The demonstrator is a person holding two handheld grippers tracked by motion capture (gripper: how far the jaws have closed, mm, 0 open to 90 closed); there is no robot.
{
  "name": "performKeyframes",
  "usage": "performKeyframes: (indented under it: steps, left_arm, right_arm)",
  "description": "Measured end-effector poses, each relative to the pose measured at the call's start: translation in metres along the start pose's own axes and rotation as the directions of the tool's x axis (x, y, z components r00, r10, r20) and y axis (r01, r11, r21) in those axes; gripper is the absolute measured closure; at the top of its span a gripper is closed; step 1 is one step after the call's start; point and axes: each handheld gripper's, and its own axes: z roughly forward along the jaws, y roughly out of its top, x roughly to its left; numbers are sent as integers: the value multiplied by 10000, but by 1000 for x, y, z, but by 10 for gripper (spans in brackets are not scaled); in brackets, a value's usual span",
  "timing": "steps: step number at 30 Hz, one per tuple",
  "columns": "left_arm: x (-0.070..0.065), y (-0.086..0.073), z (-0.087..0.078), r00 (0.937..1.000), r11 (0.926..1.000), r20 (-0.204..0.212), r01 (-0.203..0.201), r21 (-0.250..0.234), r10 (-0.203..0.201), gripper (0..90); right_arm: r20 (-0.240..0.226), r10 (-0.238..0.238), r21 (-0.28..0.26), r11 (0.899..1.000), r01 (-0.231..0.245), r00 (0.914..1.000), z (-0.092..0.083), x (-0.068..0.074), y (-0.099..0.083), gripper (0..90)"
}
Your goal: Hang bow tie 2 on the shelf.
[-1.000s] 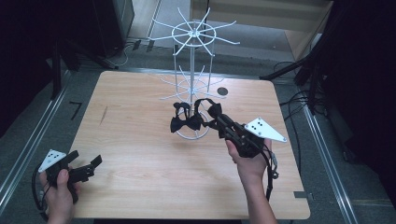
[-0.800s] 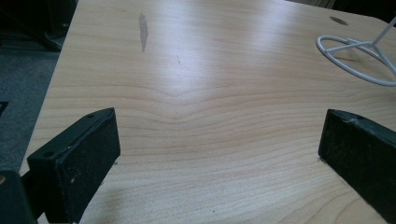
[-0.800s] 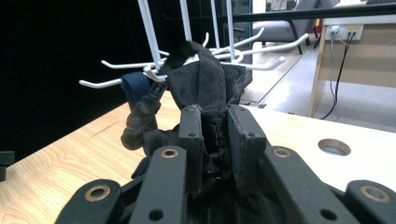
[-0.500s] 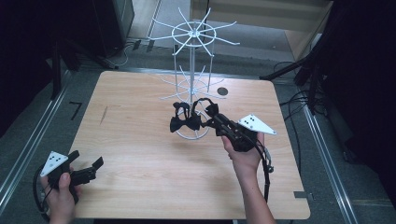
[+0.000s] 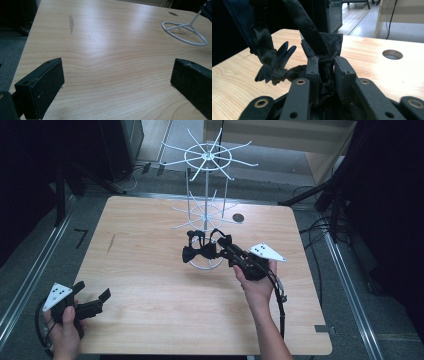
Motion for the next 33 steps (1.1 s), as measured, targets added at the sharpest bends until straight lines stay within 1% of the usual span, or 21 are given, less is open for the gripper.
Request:
performKeyframes:
  steps: [3, 5, 9, 10, 11, 13, 14, 16, 18, 21, 25, 28, 33]
  left_arm:
    - [1, 0, 0, 9999, 9999, 14, 122, -72, -122, 0]
    - [2, 0, 0, 9999, 9998, 70, 152, -85, -151, 0]
    - [4, 0, 0, 9993, 9996, 249, 267, -35, -266, 0]
    - [4, 0, 0, 9993, 9996, 262, 274, -22, -273, 0]
    - [4, 0, 0, 9992, 9995, 281, 300, -26, -299, 0]
    - [5, 0, 0, 9991, 9996, 315, 281, -3, -281, 0]
    - [4, 0, 0, 9990, 9996, 329, 299, 9, -299, 0]
    - [4, 1, 1, 9990, 9995, 316, 313, 36, -314, 0]
    - [4, 1, 2, 9989, 9994, 308, 344, 28, -345, 0]
    - [4, 2, 4, 9992, 9997, 311, 231, 118, -235, 0]
    - [2, 2, 4, 9995, 9999, 289, 81, 136, -84, 0]
    - [2, 2, 4, 9996, 9999, 282, 84, 123, -88, 0]
    - [1, 2, 4, 9998, 10000, 202, 19, 70, -21, 0]
  right_arm:
    - [45, -85, -28, 10000, 85, 10000, 0, -1, 0, 721]
    - [177, -57, -49, 10000, 58, 9998, -1, -3, 0, 687]
    - [545, -209, 110, 9997, 203, 9983, -3, -6, -3, 579]
    - [494, -221, 40, 9998, 220, 9985, -4, -7, -6, 544]
    - [447, -194, 85, 9998, 190, 9988, -5, -8, -8, 527]
    - [430, -152, 311, 9994, 139, 9990, -7, -9, -15, 487]
    - [450, -200, 335, 9993, 185, 9988, -7, -9, -18, 478]
    - [530, -238, 434, 9988, 215, 9983, -10, -10, -22, 449]
    - [736, -286, 545, 9982, 246, 9969, -14, -11, -24, 414]
    - [895, -271, 579, 9981, 219, 9956, -22, -16, -27, 382]
    - [1071, -179, 618, 9980, 114, 9941, -30, -24, -31, 364]
    - [1210, -95, 593, 9982, 23, 9926, -36, -30, -35, 359]
    - [1376, -163, 651, 9978, 74, 9904, -43, -36, -39, 356]
